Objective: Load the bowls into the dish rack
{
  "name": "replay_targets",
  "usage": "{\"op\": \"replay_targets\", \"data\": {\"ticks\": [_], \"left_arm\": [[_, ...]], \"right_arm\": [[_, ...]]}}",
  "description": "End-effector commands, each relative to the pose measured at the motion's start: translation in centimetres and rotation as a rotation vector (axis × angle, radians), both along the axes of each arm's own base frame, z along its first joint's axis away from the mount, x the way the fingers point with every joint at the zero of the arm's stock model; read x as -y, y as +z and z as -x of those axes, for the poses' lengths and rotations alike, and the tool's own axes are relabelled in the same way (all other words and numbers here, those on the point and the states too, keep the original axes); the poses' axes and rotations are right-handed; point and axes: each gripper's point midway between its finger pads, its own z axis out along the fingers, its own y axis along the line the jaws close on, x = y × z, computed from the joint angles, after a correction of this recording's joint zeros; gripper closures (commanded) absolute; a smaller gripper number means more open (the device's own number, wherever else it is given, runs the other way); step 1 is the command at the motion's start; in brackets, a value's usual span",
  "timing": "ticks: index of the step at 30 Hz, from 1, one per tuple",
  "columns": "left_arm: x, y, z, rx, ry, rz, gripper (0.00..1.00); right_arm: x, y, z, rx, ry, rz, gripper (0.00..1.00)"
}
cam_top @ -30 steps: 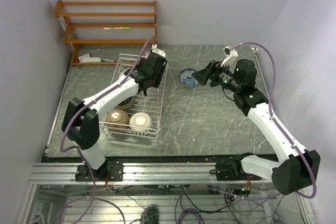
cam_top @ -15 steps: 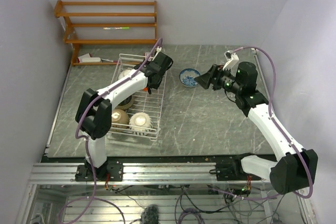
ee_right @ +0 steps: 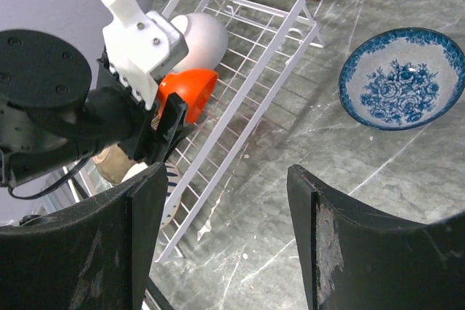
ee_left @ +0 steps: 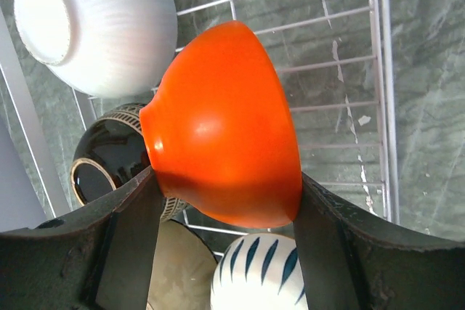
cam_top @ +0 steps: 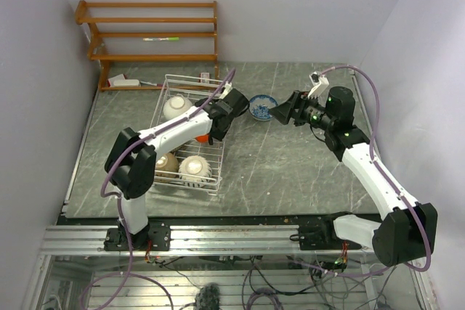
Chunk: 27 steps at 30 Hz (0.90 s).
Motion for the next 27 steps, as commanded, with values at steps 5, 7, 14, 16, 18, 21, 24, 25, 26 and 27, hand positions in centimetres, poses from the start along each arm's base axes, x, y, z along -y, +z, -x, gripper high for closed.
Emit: {"op": "replay_targets", "data": {"ticks": [5,7,14,16,18,21,24,25,26,27], "left_arm": [[0.9,-1.4,4.0,-0.078,-0.003,0.016,0.74],[1.0,-1.9,4.4,-0.091,-0.007,0.021,0.72],[1.3,-3.2,4.7,-0.101,-0.017,0.049,0.58],[1.7,-3.4,4.8,-0.109,-0.027,0.071,0.52],[2.3,-3.4,4.8,-0.111,-0.041,0.095,0.41],[2.9,-3.2,4.7,-0.108,-0.057,0.127,0.33],[3.3,-2.9,4.6,-0.104,-0.066,0.148,0.25],[3.4,-2.8,4.6,-0.104,-0.072,0.154,0.21],[3.5,-2.7,4.6,-0.102,-0.072,0.16,0.15],[3.5,-2.6,4.6,-0.101,-0.074,0.162,0.09]], "right_arm": [[0.3,0.2,0.2,0.016,-0.003,-0.005,0.34],[0.3,0.2,0.2,0.015,-0.003,-0.006,0.34],[0.4,0.4,0.3,0.019,-0.003,-0.004,0.33],[0.5,0.6,0.4,0.022,-0.005,-0.002,0.33],[0.5,0.7,0.4,0.025,-0.007,0.0,0.33],[0.7,0.9,0.3,0.029,-0.012,0.006,0.33],[0.7,1.0,0.3,0.032,-0.013,0.007,0.32],[0.7,1.0,0.3,0.032,-0.014,0.006,0.32],[0.7,0.9,0.3,0.031,-0.014,0.006,0.32],[0.7,0.9,0.2,0.032,-0.014,0.006,0.32]]}}
